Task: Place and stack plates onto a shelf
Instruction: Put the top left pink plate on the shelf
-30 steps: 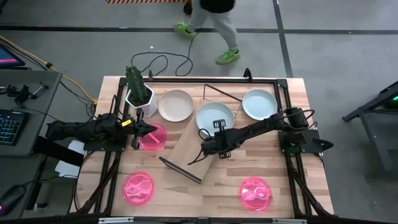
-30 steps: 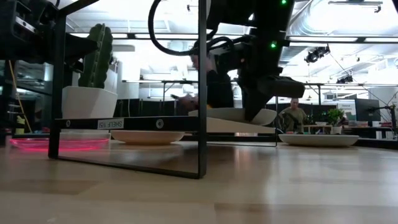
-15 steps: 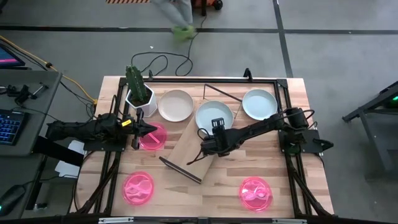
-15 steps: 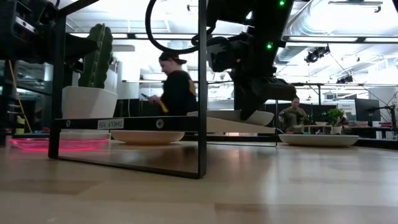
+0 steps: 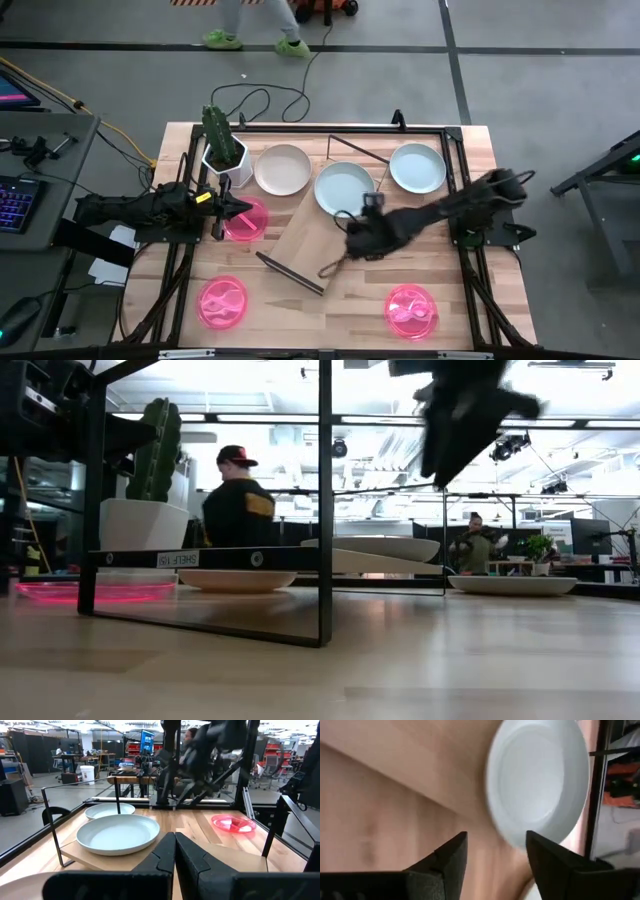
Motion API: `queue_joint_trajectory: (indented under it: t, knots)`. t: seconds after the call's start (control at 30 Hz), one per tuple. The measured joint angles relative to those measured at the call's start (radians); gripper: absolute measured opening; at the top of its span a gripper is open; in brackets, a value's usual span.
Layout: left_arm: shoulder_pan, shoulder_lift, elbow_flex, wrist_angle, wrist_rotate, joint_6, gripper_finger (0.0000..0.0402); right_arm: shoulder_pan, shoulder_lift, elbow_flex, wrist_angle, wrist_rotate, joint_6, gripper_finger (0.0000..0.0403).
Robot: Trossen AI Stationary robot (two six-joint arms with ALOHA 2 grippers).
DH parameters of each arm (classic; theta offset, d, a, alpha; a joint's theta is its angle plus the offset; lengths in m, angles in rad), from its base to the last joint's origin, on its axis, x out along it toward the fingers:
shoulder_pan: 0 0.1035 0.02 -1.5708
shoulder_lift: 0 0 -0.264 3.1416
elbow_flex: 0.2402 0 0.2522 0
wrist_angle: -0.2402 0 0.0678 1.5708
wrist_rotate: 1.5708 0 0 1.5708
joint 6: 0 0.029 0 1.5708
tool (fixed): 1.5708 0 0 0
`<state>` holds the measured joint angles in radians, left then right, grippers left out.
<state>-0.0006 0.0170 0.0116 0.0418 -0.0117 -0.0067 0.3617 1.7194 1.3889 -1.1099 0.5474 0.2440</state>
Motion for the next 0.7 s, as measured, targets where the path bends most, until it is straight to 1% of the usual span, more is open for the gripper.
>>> queue_joint_trajectory:
  t: [0.1, 0.23, 0.3, 0.37, 0.43, 0.53, 0.63, 0.7]
  knots:
    - [0.0, 0.0, 0.0, -0.001, 0.0, 0.0, 0.0001, 0.119, -0.121, -0.125, 0.071, 0.055, 0.13, 0.0177]
    - [0.0, 0.0, 0.0, 0.0, 0.0, 0.0, 0.0001, 0.283, -0.289, -0.347, 0.196, 0.175, 0.356, 0.0169]
    - [0.0, 0.0, 0.0, 0.0, 0.0, 0.0, 0.0001, 0.346, -0.359, -0.452, 0.294, 0.246, 0.454, 0.0166]
    - [0.0, 0.0, 0.0, 0.0, 0.0, 0.0, 0.0001, 0.388, -0.418, -0.541, 0.418, 0.308, 0.508, 0.0162]
    - [0.0, 0.0, 0.0, 0.0, 0.0, 0.0, 0.0001, 0.402, -0.462, -0.616, 0.575, 0.367, 0.496, 0.0159]
    - [0.0, 0.0, 0.0, 0.0, 0.0, 0.0, 0.0001, 0.379, -0.504, -0.705, 0.842, 0.404, 0.358, 0.0158]
    - [0.0, 0.0, 0.0, 0.0, 0.0, 0.0, 0.0001, 0.329, -0.523, -0.76, 1.07, 0.38, 0.172, 0.0158]
    - [0.0, 0.0, 0.0, 0.0, 0.0, 0.0, 0.0001, 0.293, -0.531, -0.787, 1.169, 0.346, 0.068, 0.0158]
